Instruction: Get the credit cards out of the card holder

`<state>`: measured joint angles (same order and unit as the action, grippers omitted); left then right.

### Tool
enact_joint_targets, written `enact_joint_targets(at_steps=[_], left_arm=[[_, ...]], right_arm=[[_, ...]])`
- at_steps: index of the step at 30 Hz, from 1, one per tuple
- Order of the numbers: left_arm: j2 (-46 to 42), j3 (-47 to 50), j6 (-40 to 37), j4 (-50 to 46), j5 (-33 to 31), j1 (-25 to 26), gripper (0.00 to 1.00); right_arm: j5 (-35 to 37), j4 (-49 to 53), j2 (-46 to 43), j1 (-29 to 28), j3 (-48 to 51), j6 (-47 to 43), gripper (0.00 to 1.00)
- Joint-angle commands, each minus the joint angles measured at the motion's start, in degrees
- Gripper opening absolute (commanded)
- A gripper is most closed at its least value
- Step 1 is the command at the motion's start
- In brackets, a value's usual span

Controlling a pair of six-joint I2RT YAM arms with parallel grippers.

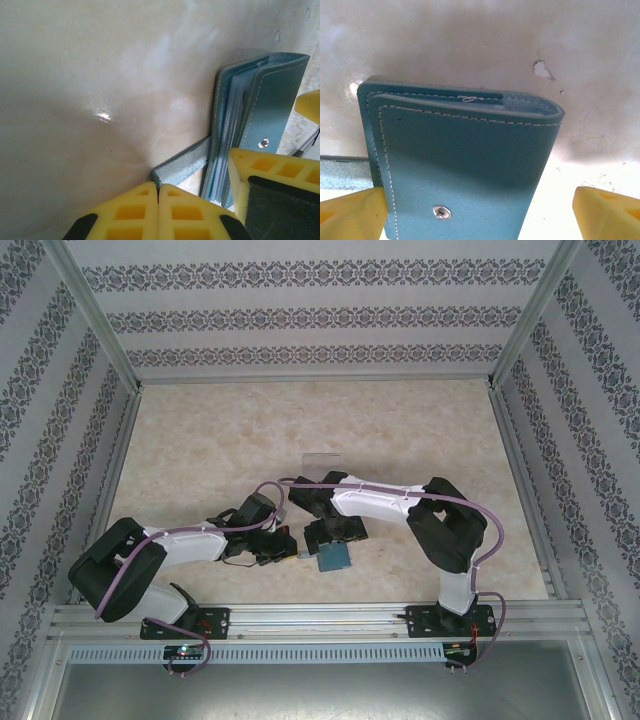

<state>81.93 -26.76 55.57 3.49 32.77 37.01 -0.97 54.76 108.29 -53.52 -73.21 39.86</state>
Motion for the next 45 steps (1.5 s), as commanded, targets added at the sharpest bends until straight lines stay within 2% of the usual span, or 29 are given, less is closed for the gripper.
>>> enact_joint_targets(at_steps=[1, 17, 27, 30, 40, 45], left_arm=[[1.57, 0.56, 0.06, -4.01, -4.22, -0.45, 0.0], [1.49, 1.02, 0.24, -3.49, -4.22, -0.53, 0.0], [1.84, 0.92, 0.35, -3.31, -4.22, -0.46, 0.0], [1.92, 0.92, 0.32, -3.29, -4.27, -0.46, 0.0], [2.18, 0.58, 0.33, -3.29, -4.27, -0.45, 0.0], [2.14, 0.34, 0.23, -3.64, -4.5, -0.44, 0.0]], right_arm=[[1.17, 0.93, 0.92, -0.89, 0.78, 0.04, 0.94], [4.97, 6.33, -3.5, -0.8, -0.35, 0.04, 0.91], [7.37, 10.48, -6.18, 0.15, -0.8, -1.17, 0.83], [8.04, 11.48, -7.24, 0.77, -0.66, -1.38, 0.78], [7.83, 12.02, -10.33, 3.04, 1.39, -2.04, 0.48], [3.7, 7.66, -12.0, 4.44, 4.5, -2.52, 0.38]])
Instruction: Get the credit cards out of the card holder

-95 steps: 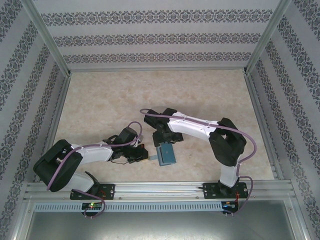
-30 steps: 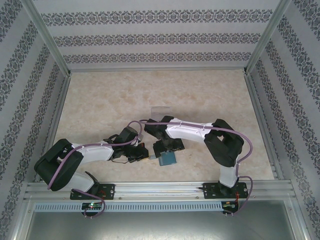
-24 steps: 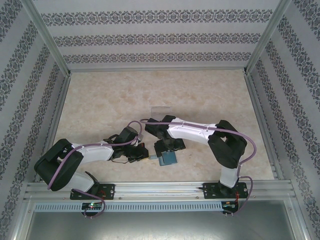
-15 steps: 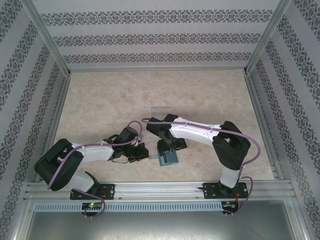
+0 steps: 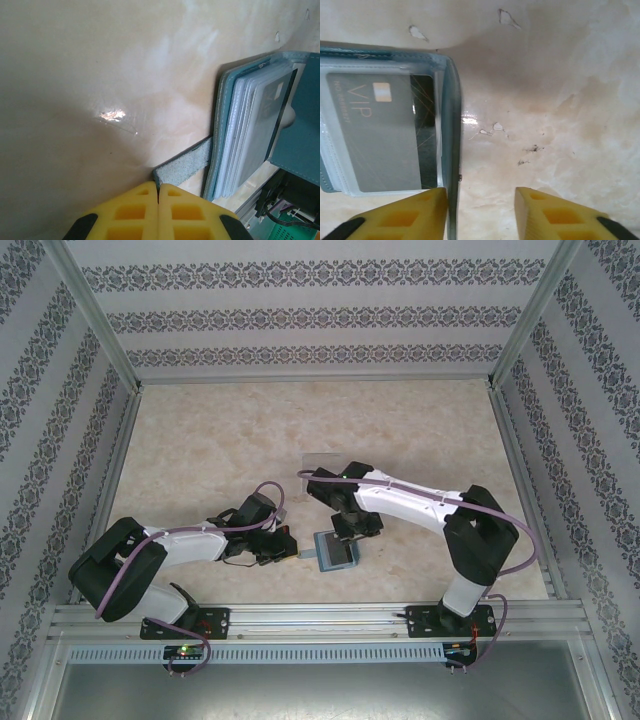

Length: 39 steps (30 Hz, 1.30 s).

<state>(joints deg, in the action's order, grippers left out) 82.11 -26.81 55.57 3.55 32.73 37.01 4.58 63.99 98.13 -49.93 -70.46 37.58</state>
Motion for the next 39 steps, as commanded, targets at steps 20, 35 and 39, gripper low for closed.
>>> enact_joint_targets(at_steps=[20, 35, 39], left_arm=[[-10.43, -14.73, -7.66, -31.62, -14.55, -0.72, 0.36], [-0.95, -20.57, -7.99, -30.37, -14.31, 3.9, 0.55], [2.15, -20.57, -8.29, -27.87, -13.09, 4.23, 0.56]], right_arm=[[-16.25, -23.87, -12.05, 3.08, 13.22, 10.84, 0.03], [-19.04, -31.5, -11.37, 3.04, 16.15, 14.42, 0.03], [-19.41, -32.8, -11.0, 3.13, 16.83, 14.58, 0.03]])
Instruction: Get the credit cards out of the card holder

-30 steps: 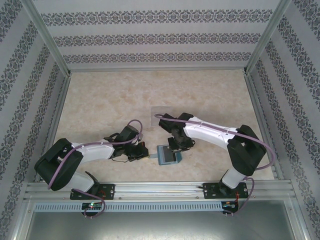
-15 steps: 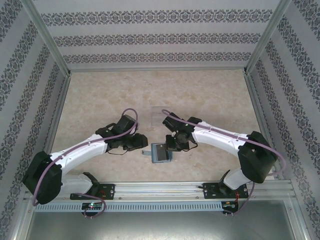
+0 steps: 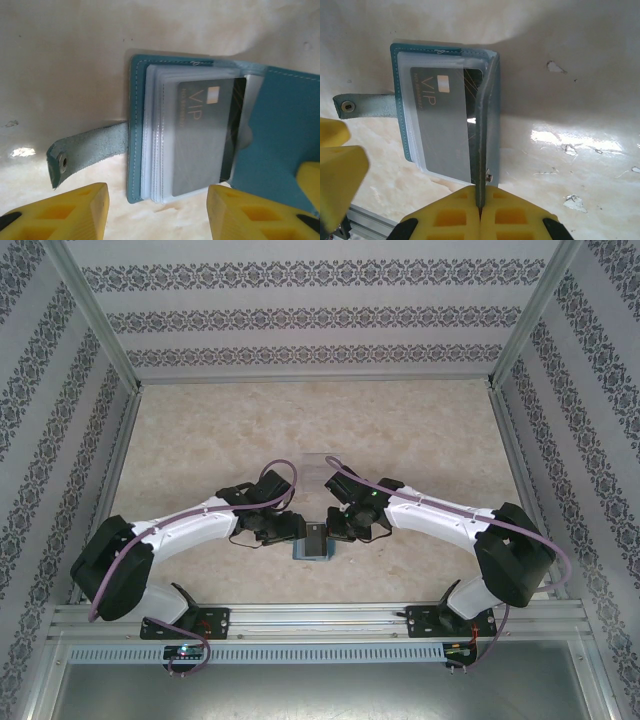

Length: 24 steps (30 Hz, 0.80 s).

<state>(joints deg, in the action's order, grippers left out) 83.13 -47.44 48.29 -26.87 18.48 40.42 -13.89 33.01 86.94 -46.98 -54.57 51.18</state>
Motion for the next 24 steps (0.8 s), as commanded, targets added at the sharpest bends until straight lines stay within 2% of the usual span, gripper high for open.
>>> enact_joint_targets(at_steps=[1, 10, 17, 20, 24], left_arm=[[1.7, 0.01, -1.09, 3.07, 1.41, 0.89, 0.56], [6.01, 0.58, -2.3, 5.75, 2.39, 1.15, 0.58], [8.39, 0.41, -3.84, 2.93, -0.82, 1.15, 0.53], [9.0, 0.75, -3.86, 3.29, -0.78, 1.15, 0.51], [9.15, 1.5, -3.37, 4.06, -0.45, 1.19, 0.5]], right_arm=[[-1.21, -2.41, 0.32, 0.2, 1.24, 0.96, 0.03], [-2.68, -6.98, 0.59, 0.42, 3.88, 1.29, 0.03], [0.05, -3.96, -0.03, 1.36, 4.84, -0.31, 0.04], [3.62, 0.03, 0.05, 1.62, 4.17, -2.0, 0.08], [9.06, 5.15, 1.25, 1.69, 2.74, -3.99, 0.25]])
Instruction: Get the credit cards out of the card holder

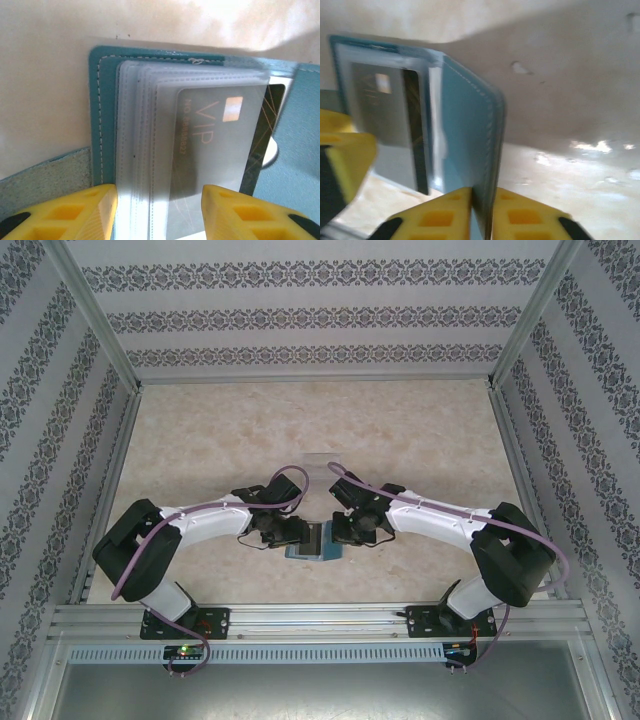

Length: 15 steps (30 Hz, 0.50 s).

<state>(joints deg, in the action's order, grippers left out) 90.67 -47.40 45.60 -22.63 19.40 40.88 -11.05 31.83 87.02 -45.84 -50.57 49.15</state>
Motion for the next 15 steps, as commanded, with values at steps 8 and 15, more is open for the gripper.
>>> enact_joint_targets(at_steps=[8, 15], left_arm=[[1.08, 2.46, -0.07, 0.29, -1.34, 0.69, 0.5], [1.17, 3.3, 0.94, 2.56, 0.58, 0.69, 0.51]], right_arm=[[11.99, 10.63, 5.3, -0.7, -3.68, -3.87, 0.67], [17.81, 15.36, 11.73, -3.09, -7.68, -5.11, 0.83]])
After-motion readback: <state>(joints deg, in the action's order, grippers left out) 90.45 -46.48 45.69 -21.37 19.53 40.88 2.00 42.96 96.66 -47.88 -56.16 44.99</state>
